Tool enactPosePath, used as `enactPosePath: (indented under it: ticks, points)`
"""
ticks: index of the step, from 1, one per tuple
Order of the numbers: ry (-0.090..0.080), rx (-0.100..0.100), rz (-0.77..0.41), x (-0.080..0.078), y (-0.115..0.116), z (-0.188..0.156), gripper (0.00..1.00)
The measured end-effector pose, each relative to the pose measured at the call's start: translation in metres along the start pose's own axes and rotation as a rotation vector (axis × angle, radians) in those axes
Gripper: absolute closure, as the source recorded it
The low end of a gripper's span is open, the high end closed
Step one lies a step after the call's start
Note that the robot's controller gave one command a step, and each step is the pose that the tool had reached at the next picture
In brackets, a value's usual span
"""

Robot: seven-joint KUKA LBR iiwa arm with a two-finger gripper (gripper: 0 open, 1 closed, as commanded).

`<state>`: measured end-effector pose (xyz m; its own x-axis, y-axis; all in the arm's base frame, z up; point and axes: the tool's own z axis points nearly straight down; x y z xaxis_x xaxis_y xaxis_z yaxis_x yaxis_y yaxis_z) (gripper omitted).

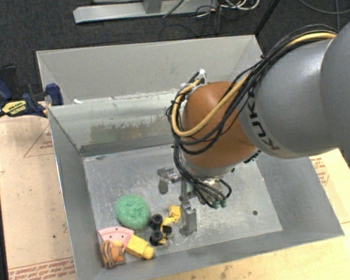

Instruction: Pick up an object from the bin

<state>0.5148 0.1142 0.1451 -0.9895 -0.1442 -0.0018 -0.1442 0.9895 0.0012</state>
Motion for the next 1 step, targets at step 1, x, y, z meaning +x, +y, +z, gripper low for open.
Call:
enactPosePath:
  ticks: [1]
  points:
    - [-0.002, -0.001, -0.087, -0.0477, 0.0231, 0.0729, 1.00]
